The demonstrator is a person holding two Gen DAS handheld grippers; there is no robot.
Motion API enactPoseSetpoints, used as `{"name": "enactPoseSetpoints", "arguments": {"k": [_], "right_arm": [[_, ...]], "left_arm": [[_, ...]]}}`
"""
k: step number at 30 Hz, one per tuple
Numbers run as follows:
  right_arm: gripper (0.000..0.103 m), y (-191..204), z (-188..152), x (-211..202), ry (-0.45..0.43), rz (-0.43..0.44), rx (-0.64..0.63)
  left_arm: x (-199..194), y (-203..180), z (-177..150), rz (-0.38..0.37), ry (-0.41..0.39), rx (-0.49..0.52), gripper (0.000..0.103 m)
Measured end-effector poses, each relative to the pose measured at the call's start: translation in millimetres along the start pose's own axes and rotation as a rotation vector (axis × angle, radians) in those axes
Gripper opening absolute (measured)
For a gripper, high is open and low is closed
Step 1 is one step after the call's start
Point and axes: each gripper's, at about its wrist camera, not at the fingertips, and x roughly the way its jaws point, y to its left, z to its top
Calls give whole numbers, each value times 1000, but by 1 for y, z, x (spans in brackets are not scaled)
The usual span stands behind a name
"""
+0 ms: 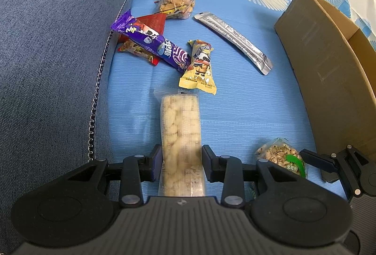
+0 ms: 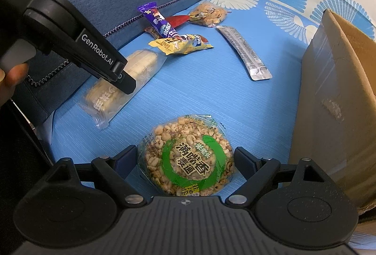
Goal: Organize snacks
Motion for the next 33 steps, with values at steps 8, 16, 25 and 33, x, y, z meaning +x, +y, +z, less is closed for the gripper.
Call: {"name": "enactPoseSetpoints", "arguments": {"k": [8, 16, 25, 33], "right_arm": [[89, 1, 0, 0, 0, -1, -3], [89, 1, 0, 0, -1, -3, -8], [89, 2, 0, 0, -1, -5, -12], [88, 1, 0, -2, -12, -15, -8]], "left_arm": [[0, 0, 0, 0, 1, 0, 40], [0, 0, 0, 1, 1, 0, 40], [2, 0, -1, 2, 4, 4, 40], [1, 0, -1, -2, 2, 5, 39]]}}
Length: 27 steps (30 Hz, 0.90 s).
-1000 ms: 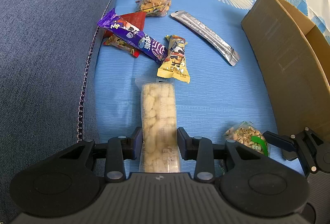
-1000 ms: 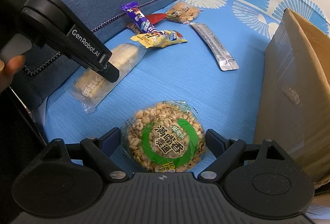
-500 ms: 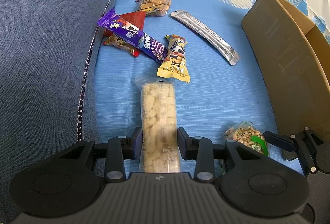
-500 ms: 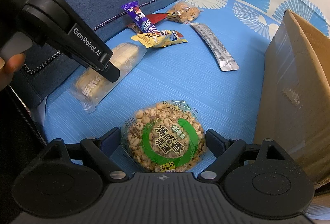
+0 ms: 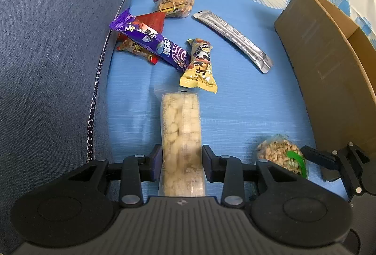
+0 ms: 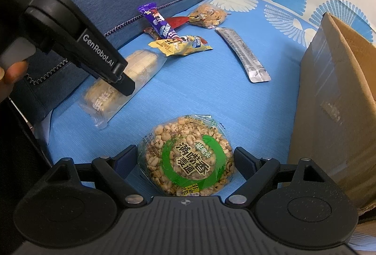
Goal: Organize snacks
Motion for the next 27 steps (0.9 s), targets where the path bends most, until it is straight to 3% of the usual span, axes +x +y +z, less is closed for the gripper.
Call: {"name": "enactPoseSetpoints", "arguments": {"k": [8, 19, 24, 27], "right_arm": [[87, -4, 6, -13, -65, -18, 26], [87, 1, 17, -38, -194, -54, -29], [87, 0, 17, -44, -230, -56, -33], [87, -3, 18, -46, -242, -53, -26]], "left_arm": [[-13, -2, -3, -31, -53, 12, 39], [-44, 0, -11, -95, -214, -10, 38], [-48, 1, -12, -100, -230, -26, 37], [-43, 0, -12, -96, -191, -15, 38]]}}
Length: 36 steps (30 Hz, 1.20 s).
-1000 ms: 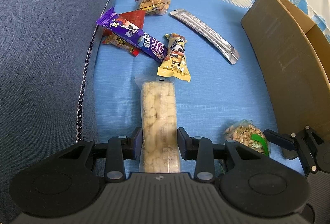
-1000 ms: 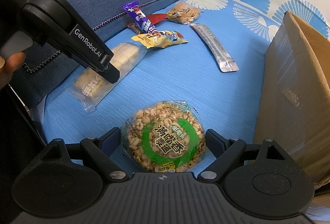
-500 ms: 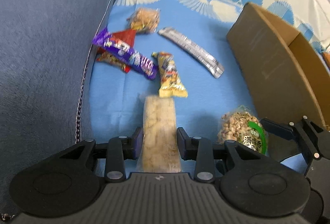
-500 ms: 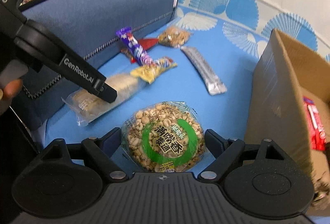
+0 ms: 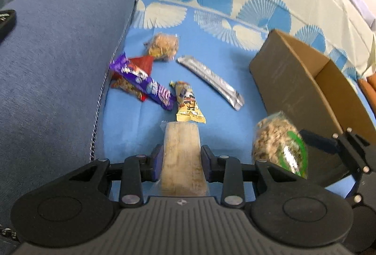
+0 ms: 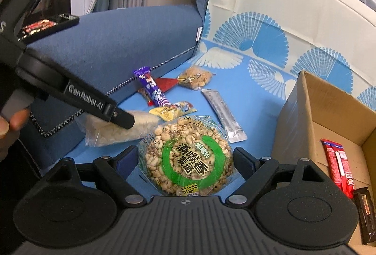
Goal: Organize snacks
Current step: 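Lift and carry the peanut pack with the right tool while the left tool carries the cracker bar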
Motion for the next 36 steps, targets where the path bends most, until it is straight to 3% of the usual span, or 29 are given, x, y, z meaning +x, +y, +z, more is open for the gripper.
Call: {"name": "enactPoseSetpoints", "arguments": {"k": [8, 15, 21, 30, 36], "right_arm": [[87, 0, -3, 5, 36, 8, -6], [87, 0, -4, 8, 53, 13, -13], [88, 1, -2, 8, 39, 9, -16], [87, 0, 1, -5, -31, 7, -6], [87, -7, 6, -18, -88, 14, 5]], "left_arm": [[45, -12, 1, 51, 222, 74, 43], [61, -14, 1, 80, 271, 86, 43], [49, -10, 1, 44, 232, 68, 40], [6, -5, -1, -59, 43, 22, 40], [-10, -10, -2, -63, -35, 4, 40]]}}
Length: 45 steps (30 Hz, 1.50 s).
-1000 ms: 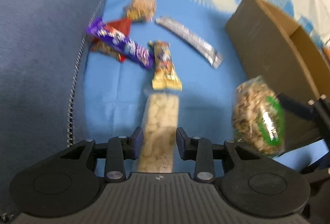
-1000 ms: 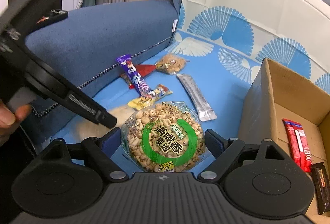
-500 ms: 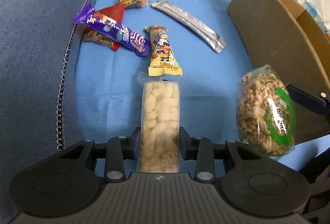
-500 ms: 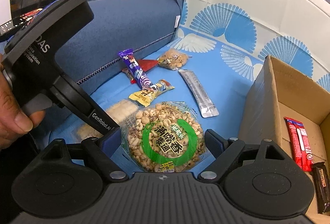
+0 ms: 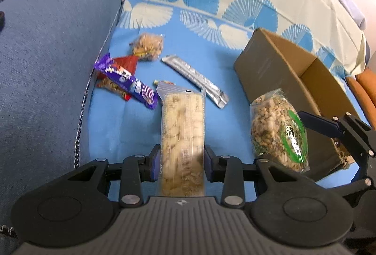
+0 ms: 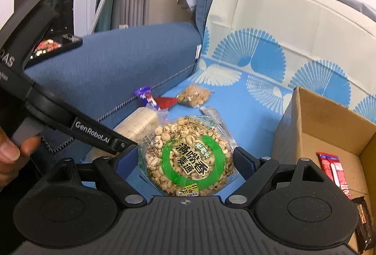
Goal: Organize snacks
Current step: 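Lift and carry the peanut pack with the right tool while the left tool carries the cracker bar, then open both tools over the cardboard box to drop the snacks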
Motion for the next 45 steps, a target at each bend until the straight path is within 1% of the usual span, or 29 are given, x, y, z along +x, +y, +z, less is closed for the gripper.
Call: {"name": "enactPoseSetpoints", "arguments": {"k": [4, 6, 14, 19, 23, 25, 29, 33, 35, 40, 45], "right_arm": [[87, -8, 4, -10, -32, -5, 10], [87, -13, 5, -14, -46, -9, 19], [87, -38, 13, -27, -91, -22, 85], [87, -50, 14, -30, -100, -33, 121], [87, -61, 14, -33, -111, -41, 165], [87, -66, 14, -34, -115, -49, 184], [87, -78, 14, -34, -114, -74, 234], [88, -96, 16, -39, -122, -126, 309], [88, -107, 16, -41, -128, -171, 346], [88, -139, 8, -43, -110, -318, 454], [88, -174, 0, -56, -151, -462, 569]], "left_arm": [[-8, 0, 0, 8, -58, -17, 40], [-14, -3, 0, 29, -85, -13, 40], [-16, -12, 2, 81, -58, -21, 40], [-23, -25, -6, 100, -67, -1, 40], [-27, -32, -11, 97, -84, -29, 40], [-31, -36, -12, 94, -106, -56, 40], [-36, -48, -4, 96, -147, -72, 40], [-38, -67, 12, 83, -184, -69, 40], [-38, -79, 22, 65, -204, -70, 40], [-31, -118, 41, 9, -232, -49, 40], [-16, -160, 54, -55, -239, -7, 40]]}}
